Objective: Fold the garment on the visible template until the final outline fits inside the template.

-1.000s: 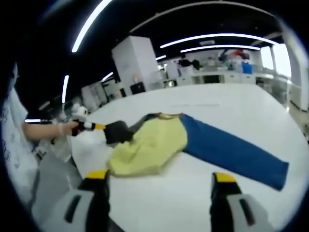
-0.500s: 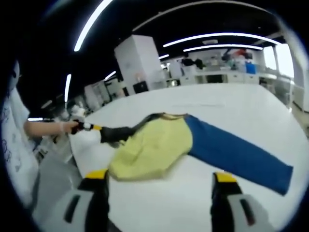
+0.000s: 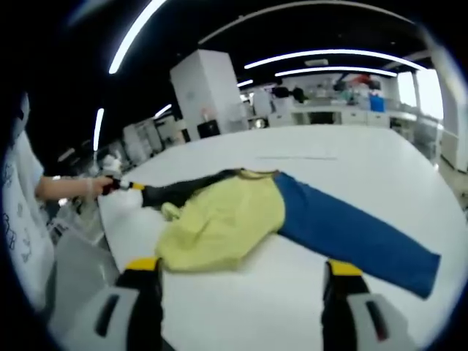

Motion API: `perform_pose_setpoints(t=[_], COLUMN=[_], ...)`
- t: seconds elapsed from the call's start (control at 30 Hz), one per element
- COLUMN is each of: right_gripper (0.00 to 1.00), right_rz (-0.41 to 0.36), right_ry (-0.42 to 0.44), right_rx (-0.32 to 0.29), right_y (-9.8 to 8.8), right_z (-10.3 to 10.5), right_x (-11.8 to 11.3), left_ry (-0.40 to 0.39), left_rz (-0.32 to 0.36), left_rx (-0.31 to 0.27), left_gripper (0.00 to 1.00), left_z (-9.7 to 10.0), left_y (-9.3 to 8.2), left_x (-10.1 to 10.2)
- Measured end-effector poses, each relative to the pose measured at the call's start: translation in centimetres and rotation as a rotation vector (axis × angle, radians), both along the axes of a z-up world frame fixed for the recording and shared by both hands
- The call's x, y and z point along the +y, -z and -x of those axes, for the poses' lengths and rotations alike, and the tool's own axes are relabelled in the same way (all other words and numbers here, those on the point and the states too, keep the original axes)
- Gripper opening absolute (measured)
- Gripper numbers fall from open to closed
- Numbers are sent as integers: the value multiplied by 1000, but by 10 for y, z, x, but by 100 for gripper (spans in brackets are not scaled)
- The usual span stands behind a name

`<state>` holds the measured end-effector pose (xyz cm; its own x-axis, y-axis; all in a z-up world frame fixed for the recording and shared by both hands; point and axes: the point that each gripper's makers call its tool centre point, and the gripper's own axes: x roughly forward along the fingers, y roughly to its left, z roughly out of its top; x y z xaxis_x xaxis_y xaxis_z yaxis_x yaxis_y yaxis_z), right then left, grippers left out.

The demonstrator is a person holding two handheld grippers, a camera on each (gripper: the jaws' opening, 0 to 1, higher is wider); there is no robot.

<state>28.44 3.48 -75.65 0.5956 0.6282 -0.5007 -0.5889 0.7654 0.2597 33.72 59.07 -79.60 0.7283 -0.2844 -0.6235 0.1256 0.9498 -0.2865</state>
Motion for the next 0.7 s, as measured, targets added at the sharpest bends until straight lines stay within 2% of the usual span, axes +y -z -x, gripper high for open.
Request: perform_pose_setpoints(t=[0.17, 0.33, 0.7], right_gripper=[91, 91, 90], right_rz=[3, 9, 11], right_ry=[3, -1, 1], right_rx=[16, 25, 40], right_y=[6, 8, 13], right_z=[-2, -6, -9], right_x=[-1, -1, 1], left_ry=[-55, -47, -121], left_rz=[-24, -87, -164], left_rx=[24, 58, 129], left_gripper=[0, 0, 0], left_z=[-6, -10, -21], left_y=[6, 11, 29], left_x=[29, 42, 80])
